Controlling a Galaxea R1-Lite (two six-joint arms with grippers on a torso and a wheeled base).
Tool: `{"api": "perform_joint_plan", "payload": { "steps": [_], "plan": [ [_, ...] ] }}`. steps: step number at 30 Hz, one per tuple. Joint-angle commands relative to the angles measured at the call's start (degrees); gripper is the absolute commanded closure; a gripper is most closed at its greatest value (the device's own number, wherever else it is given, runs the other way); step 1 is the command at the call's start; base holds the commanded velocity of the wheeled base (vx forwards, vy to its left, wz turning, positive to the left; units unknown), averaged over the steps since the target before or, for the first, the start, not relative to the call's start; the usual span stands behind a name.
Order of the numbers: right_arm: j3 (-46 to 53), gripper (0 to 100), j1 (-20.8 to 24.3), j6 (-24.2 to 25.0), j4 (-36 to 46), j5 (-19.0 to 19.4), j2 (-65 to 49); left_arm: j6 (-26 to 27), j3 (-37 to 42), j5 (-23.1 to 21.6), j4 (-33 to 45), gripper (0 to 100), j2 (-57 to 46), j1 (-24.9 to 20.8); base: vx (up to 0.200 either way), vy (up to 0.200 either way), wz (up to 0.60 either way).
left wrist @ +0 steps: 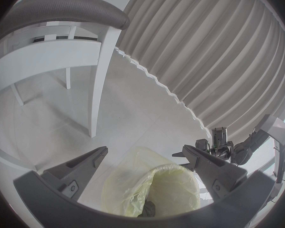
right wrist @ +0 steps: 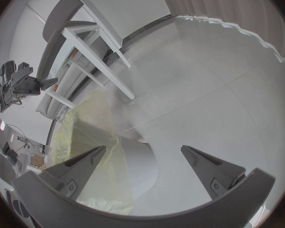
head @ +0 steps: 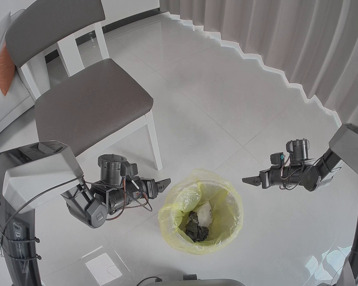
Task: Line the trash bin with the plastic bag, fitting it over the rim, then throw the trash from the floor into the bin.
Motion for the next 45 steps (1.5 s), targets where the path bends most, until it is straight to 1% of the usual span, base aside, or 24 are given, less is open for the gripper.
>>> {"api": "perform_joint_plan", "payload": {
  "steps": [1,4,8,9,10,11,13,15,18,20,23,24,25,28,31,32,33,34,35,37,38,39,41,45],
  "plan": [
    [7.75,0,-0.2,-0.14,-0.54,-1.51,-11.57,3.72,8.0,-0.25,-0.33,0,-3.12,1.52,0.0,0.0,0.0],
    [12.58,0,-0.02,-0.32,-0.45,-1.77,-18.6,6.27,14.42,-0.96,-3.31,0,-6.99,1.44,0.0,0.0,0.0],
    [19.61,0,0.51,-0.49,-0.45,-3.97,-28.18,6.71,20.22,-2.19,-7.89,0,-11.82,0.82,0.0,0.0,0.0],
    [19.61,0,0.51,-0.49,-0.45,-3.97,-28.18,6.71,20.22,-2.19,-7.89,0,-11.82,0.82,0.0,0.0,0.0],
    [23.48,0,1.12,-0.41,-0.45,-5.02,-34.07,6.71,22.68,-2.19,-8.24,0,-15.25,0.73,0.0,0.0,0.0],
    [23.48,0,1.12,-0.41,-0.45,-5.02,-34.07,6.71,22.68,-2.19,-8.24,0,-15.25,0.73,0.0,0.0,0.0],
    [29.19,0,1.12,-0.49,-0.45,-6.34,-42.77,6.71,26.11,-2.1,-8.41,0,-20.61,1.35,0.0,0.0,0.0],
    [31.22,0,1.12,-0.41,-0.45,-7.31,-46.28,6.71,27.52,-2.01,-8.41,0,-22.72,1.61,0.0,0.0,0.0],
    [38.07,0,0.51,0.12,-0.36,-10.56,-61.49,6.71,33.49,-1.84,-8.15,0,-35.64,2.93,0.0,0.0,0.0],
    [39.39,0,0.24,0.3,-0.1,-10.74,-65.18,6.71,35.25,-1.84,-8.15,0,-38.98,2.93,0.0,0.0,0.0],
    [44.14,0,-2.13,0.82,0.69,-10.74,-76.6,6.62,39.12,-1.48,-6.83,0,-49.53,2.93,0.0,0.0,0.0],
    [44.14,0,-2.13,0.82,0.69,-10.74,-76.6,6.62,39.12,-1.48,-6.83,0,-49.53,2.93,0.0,0.0,0.0],
    [46.86,0,-3.63,0.82,1.66,-10.65,-83.46,6.62,41.4,-1.22,-5.25,0,-55.42,3.02,0.0,0.0,0.0],
    [49.06,0,-5.47,1.88,5.7,-10.3,-93.57,6.53,42.99,0.27,-0.85,0,-64.91,3.11,0.0,0.0,0.0],
    [48.88,0,-5.82,5.66,13.61,-10.12,-103.94,6.18,42.9,1.68,7.23,0,-75.02,3.98,0.0,0.0,0.0],
    [48.88,0,-5.82,5.66,13.61,-10.12,-103.94,6.18,42.9,1.68,7.23,0,-75.02,3.98,0.0,0.0,0.0],
    [48.53,0,-5.91,7.33,18.45,-10.12,-109.48,6.18,42.63,1.86,12.68,0,-80.99,4.42,0.0,0.0,0.0],
    [48.53,0,-5.91,7.59,19.59,-10.03,-110.79,6.18,42.55,1.77,14.09,0,-82.49,4.6,0.0,0.0,0.0],
    [48.79,0,-5.91,8.73,23.37,-10.03,-115.63,6.18,42.55,1.68,18.31,0,-87.06,5.74,0.0,0.0,0.0],
    [49.15,0,-6.09,9.79,27.94,-10.03,-121.08,6.35,43.25,1.15,21.91,0,-91.19,8.99,0.0,0.0,0.0],
    [49.15,0,-6.09,9.79,27.94,-10.03,-121.08,6.35,43.25,1.15,21.91,0,-91.19,8.99,0.0,0.0,0.0],
    [49.23,0,-6.09,10.84,33.12,-10.03,-126.61,6.18,44.13,0.63,24.11,0,-95.32,11.19,0.0,0.0,0.0],
    [49.06,0,-5.65,11.28,38.75,-10.12,-131.54,6.18,45.27,0.19,25.51,0,-99.01,12.69,0.0,0.0,0.0],
    [49.23,0,-5.65,12.69,40.86,-10.47,-131.98,6.09,46.76,0.1,27.27,0,-104.9,16.2,0.0,0.0,0.0]
  ]
}}
